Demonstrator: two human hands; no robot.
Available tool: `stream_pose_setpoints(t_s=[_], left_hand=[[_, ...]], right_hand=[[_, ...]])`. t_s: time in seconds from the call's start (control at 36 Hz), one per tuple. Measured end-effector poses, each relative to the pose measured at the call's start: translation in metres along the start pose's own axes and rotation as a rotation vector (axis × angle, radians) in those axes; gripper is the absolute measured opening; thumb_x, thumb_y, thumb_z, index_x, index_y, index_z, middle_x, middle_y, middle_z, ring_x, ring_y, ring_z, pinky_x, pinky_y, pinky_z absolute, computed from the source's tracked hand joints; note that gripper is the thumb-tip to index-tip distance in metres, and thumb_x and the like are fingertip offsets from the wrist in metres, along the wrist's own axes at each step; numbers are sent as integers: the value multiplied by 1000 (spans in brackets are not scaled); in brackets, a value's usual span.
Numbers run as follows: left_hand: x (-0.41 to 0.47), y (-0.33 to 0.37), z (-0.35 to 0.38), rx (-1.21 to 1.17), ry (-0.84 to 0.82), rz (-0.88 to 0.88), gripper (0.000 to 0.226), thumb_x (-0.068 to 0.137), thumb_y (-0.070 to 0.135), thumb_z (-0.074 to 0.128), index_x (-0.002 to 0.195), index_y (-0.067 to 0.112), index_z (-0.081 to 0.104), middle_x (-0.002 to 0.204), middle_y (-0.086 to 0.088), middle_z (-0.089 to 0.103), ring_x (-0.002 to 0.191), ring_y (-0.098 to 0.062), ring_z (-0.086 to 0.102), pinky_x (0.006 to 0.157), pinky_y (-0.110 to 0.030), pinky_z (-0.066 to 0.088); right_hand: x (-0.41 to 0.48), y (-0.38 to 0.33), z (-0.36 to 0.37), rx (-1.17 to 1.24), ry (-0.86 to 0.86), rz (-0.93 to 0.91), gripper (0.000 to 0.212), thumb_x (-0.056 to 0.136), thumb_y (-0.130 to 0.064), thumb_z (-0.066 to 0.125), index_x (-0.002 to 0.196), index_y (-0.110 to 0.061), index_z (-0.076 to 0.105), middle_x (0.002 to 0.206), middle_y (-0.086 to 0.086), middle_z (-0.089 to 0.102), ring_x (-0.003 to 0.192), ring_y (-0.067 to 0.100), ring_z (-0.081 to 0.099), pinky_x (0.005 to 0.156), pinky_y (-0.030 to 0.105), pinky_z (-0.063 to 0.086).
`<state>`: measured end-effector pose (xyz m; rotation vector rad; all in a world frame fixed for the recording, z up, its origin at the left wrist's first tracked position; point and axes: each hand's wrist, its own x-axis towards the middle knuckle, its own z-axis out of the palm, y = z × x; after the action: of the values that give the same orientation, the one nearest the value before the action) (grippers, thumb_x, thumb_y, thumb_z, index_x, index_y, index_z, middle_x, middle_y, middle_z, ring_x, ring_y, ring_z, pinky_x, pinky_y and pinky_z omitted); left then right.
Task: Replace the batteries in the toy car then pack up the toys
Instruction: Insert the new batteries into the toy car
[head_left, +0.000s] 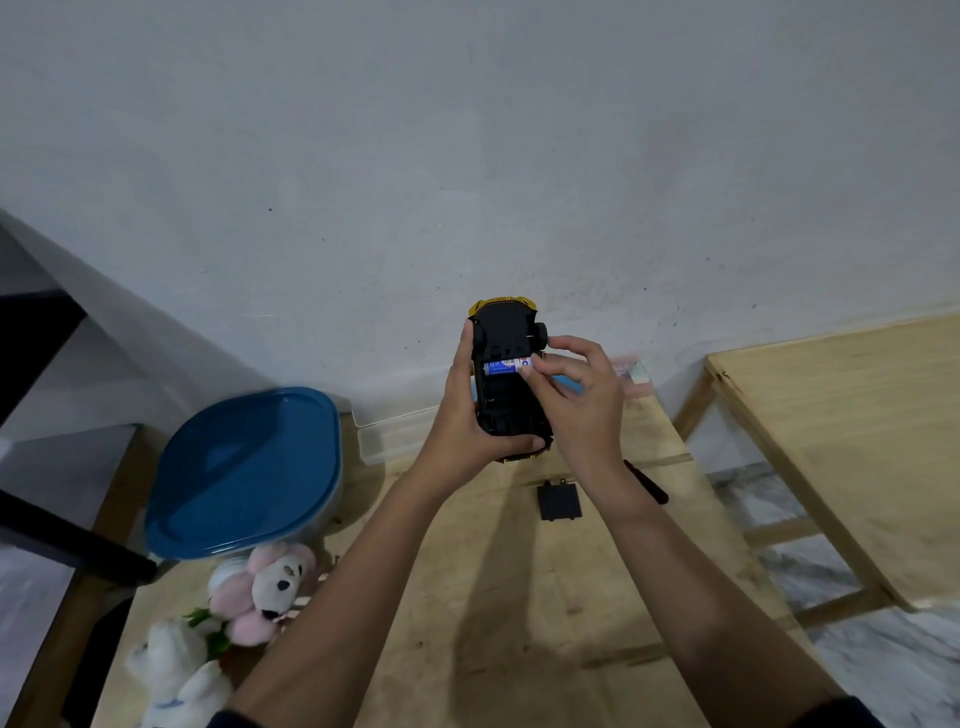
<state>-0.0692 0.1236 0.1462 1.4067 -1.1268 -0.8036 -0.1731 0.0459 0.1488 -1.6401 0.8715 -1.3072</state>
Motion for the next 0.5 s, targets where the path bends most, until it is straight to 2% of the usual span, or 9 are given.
stream_pose_setpoints(t_s=[0.08,0.14,0.25,0.33,0.42,0.5], left_hand=[[4,-4,3,8,21,3,134,60,-5,85,148,40,-5,146,4,29,120,-8,51,69,-20,54],[6,-7,3,19,37,0,134,59,-3,86,148,41,-5,146,3,28,121,-10,51,70,-21,55],[12,-14,3,35,50,-21,133,58,0,87,147,44,-2,147,7,25,123,-13,49,72,-24,56],[18,-16,5,29,59,-34,132,59,-1,86,147,44,-1,145,9,25,124,-14,48,71,-23,56],[26,-18,7,32,80,-45,132,58,0,87,146,46,0,144,7,27,124,-14,47,71,-20,55],[34,-20,8,34,94,-46,131,58,0,87,144,49,1,145,5,27,123,-12,48,72,-20,55]], right_hand=[[3,9,1,4,-56,-33,10,82,-5,69,90,-7,73,113,1,55,96,4,62,81,19,53],[6,13,-1,-56,-106,-85,12,84,-7,67,94,-11,73,113,-7,53,100,12,61,84,23,53],[15,24,-7,-195,-211,-200,14,87,-7,63,97,-8,73,117,-3,50,100,10,58,86,11,47],[24,32,-9,-216,-255,-206,16,88,-7,62,100,-8,72,120,-4,50,100,6,57,85,5,44],[32,39,-11,-158,-255,-210,19,86,-3,63,103,-5,71,121,-3,53,102,7,59,87,13,49],[42,48,-12,-127,-248,-226,21,84,-2,65,104,-5,70,120,-2,55,104,-2,57,90,21,51]])
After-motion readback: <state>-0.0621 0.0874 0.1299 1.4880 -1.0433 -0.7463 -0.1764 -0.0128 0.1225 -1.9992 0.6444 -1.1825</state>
